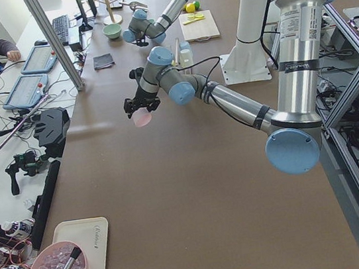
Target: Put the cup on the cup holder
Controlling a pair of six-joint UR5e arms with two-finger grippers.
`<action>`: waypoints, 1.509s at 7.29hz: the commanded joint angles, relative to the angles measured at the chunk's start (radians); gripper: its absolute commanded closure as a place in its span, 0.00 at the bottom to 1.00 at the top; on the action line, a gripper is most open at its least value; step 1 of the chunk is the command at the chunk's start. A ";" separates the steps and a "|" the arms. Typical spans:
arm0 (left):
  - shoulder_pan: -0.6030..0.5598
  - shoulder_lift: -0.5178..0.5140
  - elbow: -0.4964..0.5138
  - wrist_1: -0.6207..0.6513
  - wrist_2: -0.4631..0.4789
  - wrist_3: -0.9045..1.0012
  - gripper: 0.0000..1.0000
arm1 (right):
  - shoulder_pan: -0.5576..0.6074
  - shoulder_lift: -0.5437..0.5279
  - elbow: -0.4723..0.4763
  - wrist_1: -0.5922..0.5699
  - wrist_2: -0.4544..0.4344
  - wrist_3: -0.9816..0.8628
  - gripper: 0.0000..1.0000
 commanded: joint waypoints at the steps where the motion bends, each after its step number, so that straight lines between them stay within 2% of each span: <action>1: -0.002 0.005 0.019 -0.091 -0.012 0.004 0.55 | 0.011 -0.040 0.158 -0.085 -0.010 -0.003 0.45; 2: 0.000 0.035 0.021 -0.178 -0.009 0.009 0.56 | 0.015 -0.072 0.244 -0.096 -0.008 -0.001 0.45; 4: 0.001 0.067 0.022 -0.265 -0.010 -0.004 0.57 | 0.047 -0.177 0.486 -0.092 0.033 0.014 0.45; 5: 0.000 0.075 0.022 -0.300 -0.012 -0.067 0.57 | 0.098 -0.205 0.551 -0.079 0.124 0.020 0.45; 6: 0.006 0.084 0.039 -0.390 -0.009 -0.142 0.57 | 0.142 -0.207 0.569 -0.020 0.198 0.022 0.45; 7: 0.020 0.109 0.044 -0.496 -0.012 -0.198 0.57 | 0.188 -0.216 0.573 0.076 0.267 0.028 0.45; 8: 0.067 0.115 0.050 -0.621 -0.012 -0.232 0.57 | 0.223 -0.253 0.576 0.223 0.362 0.051 0.46; 10: 0.238 0.114 0.059 -0.871 -0.004 -0.333 0.57 | 0.263 -0.273 0.606 0.441 0.436 0.115 0.47; 11: 0.292 0.114 0.056 -0.965 -0.004 -0.358 0.57 | 0.274 -0.294 0.614 0.611 0.493 0.188 0.47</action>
